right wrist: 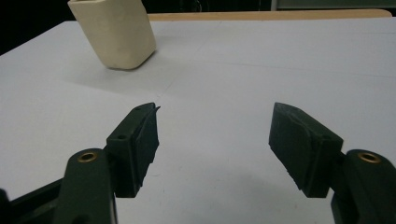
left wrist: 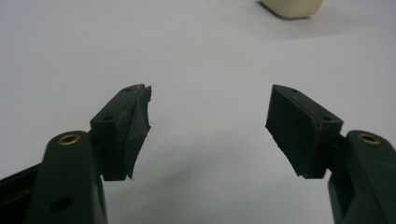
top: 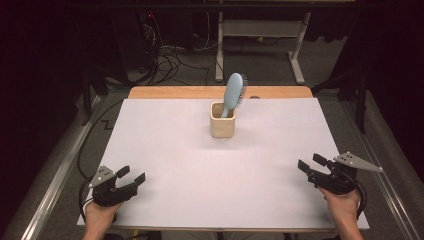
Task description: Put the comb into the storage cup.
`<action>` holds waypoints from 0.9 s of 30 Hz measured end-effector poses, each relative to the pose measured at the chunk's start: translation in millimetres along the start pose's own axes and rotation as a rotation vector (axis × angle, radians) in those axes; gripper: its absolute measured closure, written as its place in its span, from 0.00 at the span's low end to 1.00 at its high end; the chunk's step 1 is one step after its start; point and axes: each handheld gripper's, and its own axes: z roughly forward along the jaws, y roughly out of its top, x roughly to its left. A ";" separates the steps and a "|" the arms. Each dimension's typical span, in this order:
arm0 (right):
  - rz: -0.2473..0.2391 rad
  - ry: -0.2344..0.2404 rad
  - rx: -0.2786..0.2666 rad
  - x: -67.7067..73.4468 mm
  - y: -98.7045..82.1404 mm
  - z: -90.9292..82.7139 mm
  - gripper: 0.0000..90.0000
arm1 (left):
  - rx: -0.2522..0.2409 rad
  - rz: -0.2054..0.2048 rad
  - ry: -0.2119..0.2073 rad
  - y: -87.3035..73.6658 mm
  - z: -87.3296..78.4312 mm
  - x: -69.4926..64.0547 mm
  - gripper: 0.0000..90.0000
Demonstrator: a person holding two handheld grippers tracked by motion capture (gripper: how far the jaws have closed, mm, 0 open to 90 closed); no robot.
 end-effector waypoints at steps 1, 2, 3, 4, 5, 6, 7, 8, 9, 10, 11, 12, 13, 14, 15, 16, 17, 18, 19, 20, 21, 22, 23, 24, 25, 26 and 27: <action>-0.001 -0.001 -0.001 -0.2 -0.9 -0.4 0.38 | 0.000 0.000 0.000 0.0 -0.1 0.0 0.34; 0.001 0.000 -0.001 -0.2 -1.7 -1.0 0.38 | -0.001 0.000 0.000 0.0 -0.1 0.0 0.34; 0.000 -0.001 -0.001 -0.4 -2.4 -1.5 0.38 | -0.001 0.000 0.000 0.0 -0.2 0.0 0.34; -0.001 -0.002 -0.003 -0.6 -3.0 -2.1 0.38 | -0.001 0.000 0.000 0.0 -0.2 0.0 0.34; 0.004 -0.002 -0.003 -0.3 -3.6 -2.7 0.38 | -0.001 0.000 0.000 0.0 -0.2 0.0 0.34; 0.005 -0.003 -0.004 -0.4 -4.0 -3.1 0.38 | -0.002 0.000 0.000 0.0 -0.2 0.0 0.34; 0.005 -0.003 -0.006 -0.3 -4.4 -3.4 0.38 | -0.002 0.000 0.000 0.0 -0.2 0.0 0.34; 0.002 -0.003 -0.007 -0.3 -5.0 -3.6 0.38 | -0.001 -0.001 0.000 0.0 -0.2 -0.1 0.34; 0.002 -0.004 -0.005 0.1 -5.4 -3.8 0.38 | -0.001 0.000 0.000 0.0 -0.2 -0.1 0.34; -0.001 -0.004 -0.004 0.4 -5.9 -3.7 0.38 | -0.001 -0.001 0.000 0.0 -0.2 -0.1 0.34; -0.002 -0.004 -0.004 0.7 -6.3 -3.6 0.38 | -0.001 0.000 0.000 0.0 -0.2 -0.1 0.34; -0.005 -0.003 -0.004 1.0 -6.8 -3.5 0.38 | -0.002 -0.001 0.000 0.0 -0.3 0.0 0.34; -0.006 -0.003 -0.004 1.3 -7.2 -3.5 0.38 | -0.002 -0.001 0.000 0.0 -0.4 0.1 0.34; -0.003 -0.001 -0.003 1.9 -7.7 -3.6 0.38 | -0.002 0.000 0.001 0.0 -0.5 0.1 0.34; -0.004 0.000 -0.004 2.1 -8.1 -3.7 0.38 | -0.001 0.000 0.000 0.1 -0.6 0.2 0.34; -0.004 0.000 -0.005 2.5 -8.6 -3.9 0.38 | -0.002 0.000 0.000 0.1 -0.6 0.2 0.34; -0.005 0.000 -0.005 2.8 -9.0 -4.0 0.38 | -0.003 0.000 0.000 0.0 -0.5 0.1 0.34; -0.003 0.001 -0.004 3.1 -9.7 -4.2 0.38 | -0.003 0.000 0.000 0.0 -0.6 0.1 0.34; -0.004 0.002 -0.004 3.0 -10.3 -4.2 0.38 | -0.003 0.000 0.000 0.0 -0.7 0.1 0.34; -0.006 0.001 -0.004 3.0 -10.9 -4.2 0.38 | -0.003 -0.001 0.000 0.1 -0.6 0.2 0.34; -0.004 0.001 -0.003 3.1 -11.7 -4.4 0.38 | -0.003 -0.001 0.000 0.1 -0.7 0.3 0.34; -0.002 0.000 -0.004 3.0 -12.4 -4.4 0.38 | -0.002 -0.002 0.000 0.1 -0.7 0.3 0.34; -0.001 -0.001 -0.003 3.0 -13.0 -4.5 0.38 | -0.002 -0.002 0.000 0.1 -0.7 0.3 0.34; 0.001 -0.002 -0.003 3.0 -13.7 -4.5 0.38 | -0.002 -0.002 0.000 0.1 -0.6 0.3 0.34; -0.003 -0.001 -0.002 2.8 -14.4 -4.6 0.38 | -0.002 -0.002 0.000 0.1 -0.6 0.3 0.34; -0.005 0.000 -0.001 2.6 -15.0 -4.5 0.38 | -0.003 -0.003 0.000 0.1 -0.6 0.3 0.34; -0.007 -0.002 -0.001 2.5 -15.5 -4.3 0.38 | -0.004 -0.004 0.000 0.1 -0.8 0.5 0.34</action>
